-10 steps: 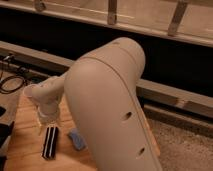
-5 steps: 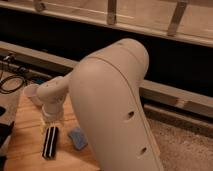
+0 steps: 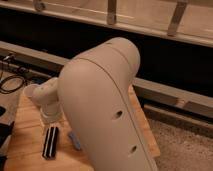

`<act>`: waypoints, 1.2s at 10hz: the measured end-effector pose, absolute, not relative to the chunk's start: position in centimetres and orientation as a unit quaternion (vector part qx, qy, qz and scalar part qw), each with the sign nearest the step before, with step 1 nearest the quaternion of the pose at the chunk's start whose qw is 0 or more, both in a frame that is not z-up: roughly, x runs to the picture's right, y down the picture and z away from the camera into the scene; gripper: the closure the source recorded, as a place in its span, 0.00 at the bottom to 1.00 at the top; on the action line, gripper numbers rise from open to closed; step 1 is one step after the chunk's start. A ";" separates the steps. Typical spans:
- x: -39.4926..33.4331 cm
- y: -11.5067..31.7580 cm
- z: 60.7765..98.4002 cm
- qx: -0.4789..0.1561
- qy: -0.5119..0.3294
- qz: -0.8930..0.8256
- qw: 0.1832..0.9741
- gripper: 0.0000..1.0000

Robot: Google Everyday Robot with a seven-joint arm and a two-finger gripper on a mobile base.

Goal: Place the eraser on the white sponge

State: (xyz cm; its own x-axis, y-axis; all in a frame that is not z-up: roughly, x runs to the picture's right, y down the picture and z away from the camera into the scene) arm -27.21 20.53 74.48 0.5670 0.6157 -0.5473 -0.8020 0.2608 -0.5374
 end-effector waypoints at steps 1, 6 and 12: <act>-27.1 21.0 75.2 -0.404 0.123 0.451 0.786 0.35; -27.2 22.8 77.3 -0.411 0.146 0.447 0.781 0.35; -29.2 25.4 78.8 -0.464 0.114 0.447 0.756 0.35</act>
State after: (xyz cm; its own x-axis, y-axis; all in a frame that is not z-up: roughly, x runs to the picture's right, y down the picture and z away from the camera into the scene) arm -29.18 25.39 78.78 0.5739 0.5703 -0.5877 -0.7825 0.1701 -0.5990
